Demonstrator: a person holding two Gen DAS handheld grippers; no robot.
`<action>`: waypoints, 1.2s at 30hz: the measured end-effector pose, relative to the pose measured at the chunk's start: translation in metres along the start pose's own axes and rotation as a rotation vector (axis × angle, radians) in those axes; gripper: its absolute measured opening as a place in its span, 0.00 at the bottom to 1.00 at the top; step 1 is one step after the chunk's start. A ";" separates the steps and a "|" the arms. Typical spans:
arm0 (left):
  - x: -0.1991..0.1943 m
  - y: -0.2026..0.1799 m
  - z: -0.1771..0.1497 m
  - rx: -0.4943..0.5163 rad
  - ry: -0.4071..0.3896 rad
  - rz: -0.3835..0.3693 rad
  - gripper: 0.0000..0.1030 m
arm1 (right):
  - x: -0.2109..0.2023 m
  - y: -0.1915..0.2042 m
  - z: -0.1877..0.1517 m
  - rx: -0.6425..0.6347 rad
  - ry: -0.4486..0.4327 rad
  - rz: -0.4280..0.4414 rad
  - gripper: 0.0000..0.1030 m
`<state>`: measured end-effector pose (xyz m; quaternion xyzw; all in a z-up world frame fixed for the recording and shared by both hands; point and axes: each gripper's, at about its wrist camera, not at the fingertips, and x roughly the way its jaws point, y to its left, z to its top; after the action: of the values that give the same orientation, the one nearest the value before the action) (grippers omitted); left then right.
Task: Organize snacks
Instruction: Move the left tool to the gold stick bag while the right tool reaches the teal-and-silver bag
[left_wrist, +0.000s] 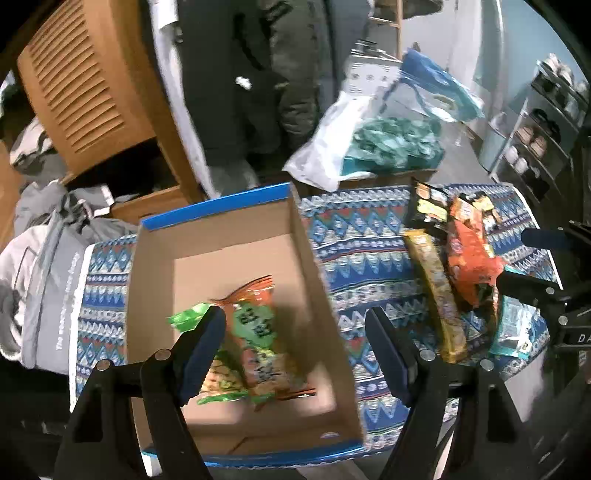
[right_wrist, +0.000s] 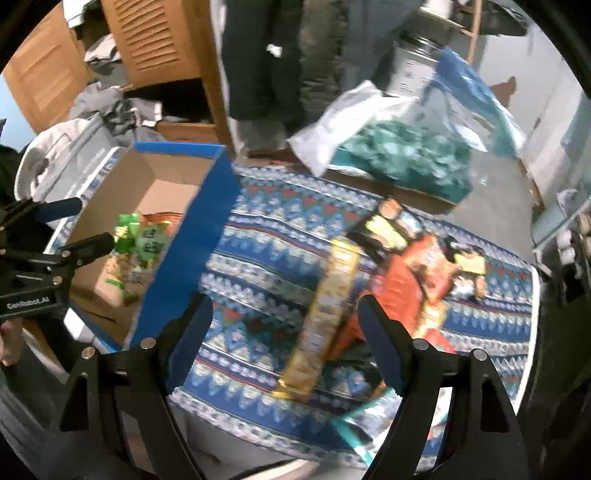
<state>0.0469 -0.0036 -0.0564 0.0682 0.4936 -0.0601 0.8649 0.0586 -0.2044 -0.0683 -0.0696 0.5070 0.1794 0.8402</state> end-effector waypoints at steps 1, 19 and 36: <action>0.001 -0.006 0.001 0.006 0.005 -0.006 0.77 | -0.001 -0.005 -0.003 0.007 -0.002 -0.011 0.77; 0.037 -0.113 0.000 0.126 0.119 -0.083 0.77 | 0.022 -0.118 -0.079 0.289 0.110 -0.141 0.77; 0.085 -0.154 -0.006 0.172 0.172 -0.078 0.77 | 0.069 -0.148 -0.129 0.465 0.221 -0.188 0.78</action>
<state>0.0581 -0.1570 -0.1416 0.1278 0.5614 -0.1297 0.8073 0.0356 -0.3647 -0.1998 0.0594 0.6143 -0.0296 0.7862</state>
